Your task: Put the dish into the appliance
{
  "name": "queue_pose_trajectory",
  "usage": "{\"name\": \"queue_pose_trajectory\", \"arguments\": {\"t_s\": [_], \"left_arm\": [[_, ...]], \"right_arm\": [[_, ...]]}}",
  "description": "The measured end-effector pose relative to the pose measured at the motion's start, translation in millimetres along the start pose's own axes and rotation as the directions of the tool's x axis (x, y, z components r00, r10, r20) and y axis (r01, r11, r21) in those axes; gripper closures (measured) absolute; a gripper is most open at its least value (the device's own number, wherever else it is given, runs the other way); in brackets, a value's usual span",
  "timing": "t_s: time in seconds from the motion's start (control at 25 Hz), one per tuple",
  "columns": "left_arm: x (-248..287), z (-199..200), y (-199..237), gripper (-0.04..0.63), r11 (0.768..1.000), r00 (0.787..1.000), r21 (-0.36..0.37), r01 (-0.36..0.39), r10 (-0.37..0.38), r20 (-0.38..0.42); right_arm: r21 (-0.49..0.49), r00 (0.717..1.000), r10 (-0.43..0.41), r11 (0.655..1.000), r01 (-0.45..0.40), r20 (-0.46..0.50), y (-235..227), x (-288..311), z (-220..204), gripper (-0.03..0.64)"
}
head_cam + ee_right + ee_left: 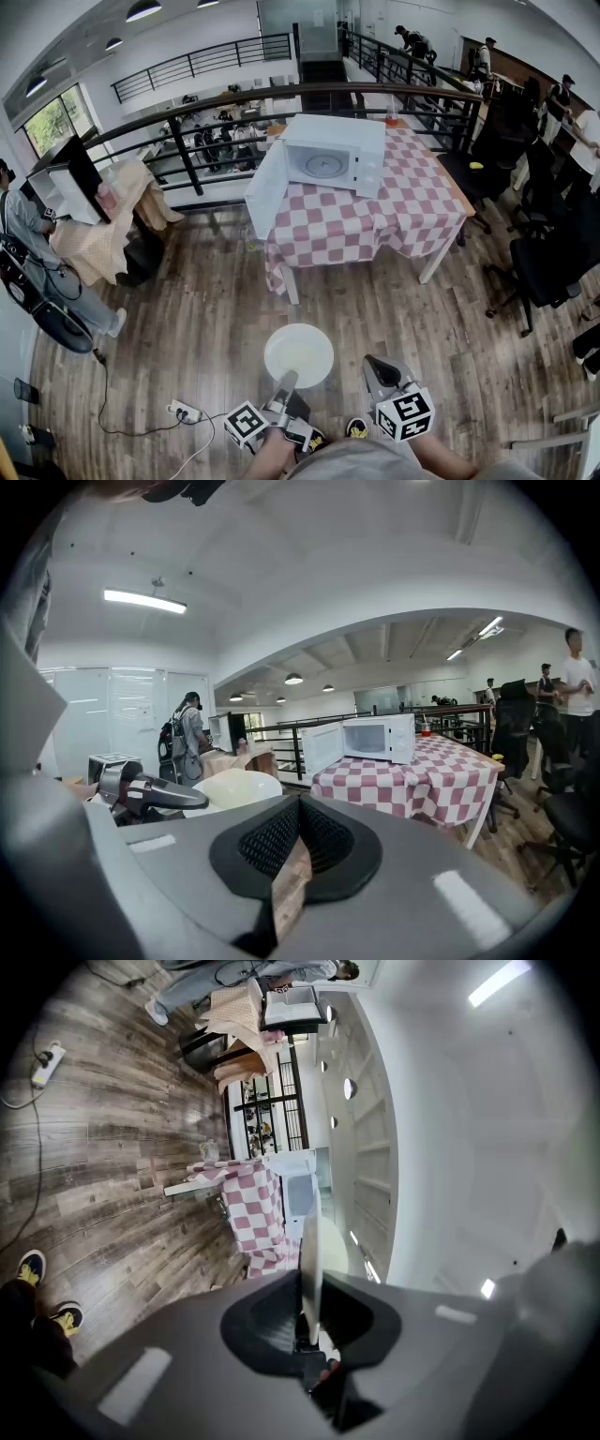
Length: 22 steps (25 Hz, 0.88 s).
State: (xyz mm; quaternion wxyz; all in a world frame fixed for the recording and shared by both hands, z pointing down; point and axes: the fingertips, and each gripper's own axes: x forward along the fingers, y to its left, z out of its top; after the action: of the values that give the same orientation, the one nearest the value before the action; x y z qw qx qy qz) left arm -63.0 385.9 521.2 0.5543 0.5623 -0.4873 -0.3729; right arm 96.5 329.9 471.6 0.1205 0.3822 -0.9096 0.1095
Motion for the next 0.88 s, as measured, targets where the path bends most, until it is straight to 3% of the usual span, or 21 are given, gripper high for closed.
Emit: {"name": "queue_pose_trajectory", "arguments": {"t_s": [0.88], "left_arm": [[-25, 31, 8, 0.558, 1.000, 0.998, -0.016, 0.023, -0.024, -0.054]], "right_arm": [[-0.002, 0.999, -0.047, 0.999, 0.047, -0.010, 47, 11, -3, 0.618]]}}
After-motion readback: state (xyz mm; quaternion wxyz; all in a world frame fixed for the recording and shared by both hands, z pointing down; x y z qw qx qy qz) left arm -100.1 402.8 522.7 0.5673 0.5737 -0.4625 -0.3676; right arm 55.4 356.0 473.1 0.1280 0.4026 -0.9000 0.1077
